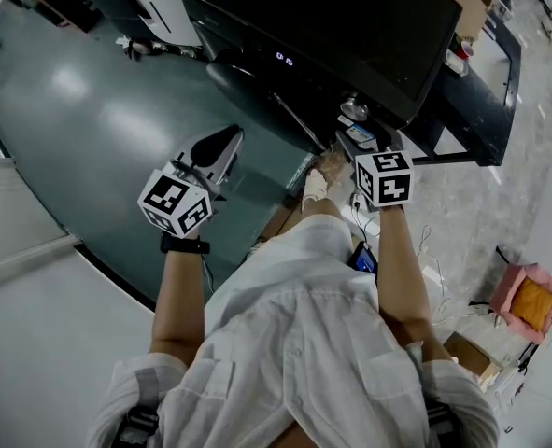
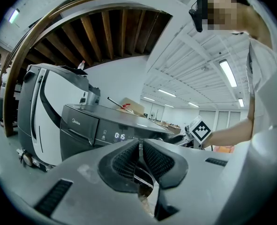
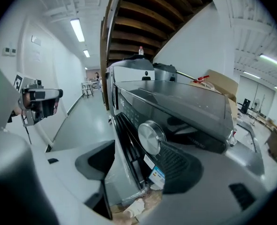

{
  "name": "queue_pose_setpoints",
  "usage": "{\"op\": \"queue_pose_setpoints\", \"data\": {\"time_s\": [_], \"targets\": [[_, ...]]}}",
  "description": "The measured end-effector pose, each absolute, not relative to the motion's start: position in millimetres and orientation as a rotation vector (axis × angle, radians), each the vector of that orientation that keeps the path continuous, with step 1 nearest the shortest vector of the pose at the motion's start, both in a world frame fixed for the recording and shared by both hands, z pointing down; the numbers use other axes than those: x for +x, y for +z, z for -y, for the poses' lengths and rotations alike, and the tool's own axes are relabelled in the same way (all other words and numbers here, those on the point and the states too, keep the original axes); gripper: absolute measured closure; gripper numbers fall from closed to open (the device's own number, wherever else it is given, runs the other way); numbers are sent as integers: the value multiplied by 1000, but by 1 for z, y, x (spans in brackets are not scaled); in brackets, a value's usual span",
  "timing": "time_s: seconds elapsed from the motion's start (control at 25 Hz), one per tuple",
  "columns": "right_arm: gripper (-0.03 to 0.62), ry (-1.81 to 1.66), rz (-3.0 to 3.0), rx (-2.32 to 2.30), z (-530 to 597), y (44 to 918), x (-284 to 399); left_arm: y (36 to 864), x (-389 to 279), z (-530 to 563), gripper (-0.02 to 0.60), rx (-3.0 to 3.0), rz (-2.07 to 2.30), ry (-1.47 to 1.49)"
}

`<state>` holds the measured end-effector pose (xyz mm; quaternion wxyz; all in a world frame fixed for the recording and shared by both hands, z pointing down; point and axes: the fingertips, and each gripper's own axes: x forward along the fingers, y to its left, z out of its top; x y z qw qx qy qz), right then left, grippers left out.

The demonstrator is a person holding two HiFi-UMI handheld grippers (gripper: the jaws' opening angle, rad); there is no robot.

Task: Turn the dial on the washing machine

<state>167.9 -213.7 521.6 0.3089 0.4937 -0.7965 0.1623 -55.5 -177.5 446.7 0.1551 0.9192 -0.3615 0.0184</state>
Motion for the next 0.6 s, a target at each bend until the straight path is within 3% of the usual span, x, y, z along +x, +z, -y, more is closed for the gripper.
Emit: {"op": "queue_pose_setpoints", "data": {"time_s": [0.6], "targets": [[283,460,2058,1274,208,538,170,446,-50,178,552,2640,1026,52]]}}
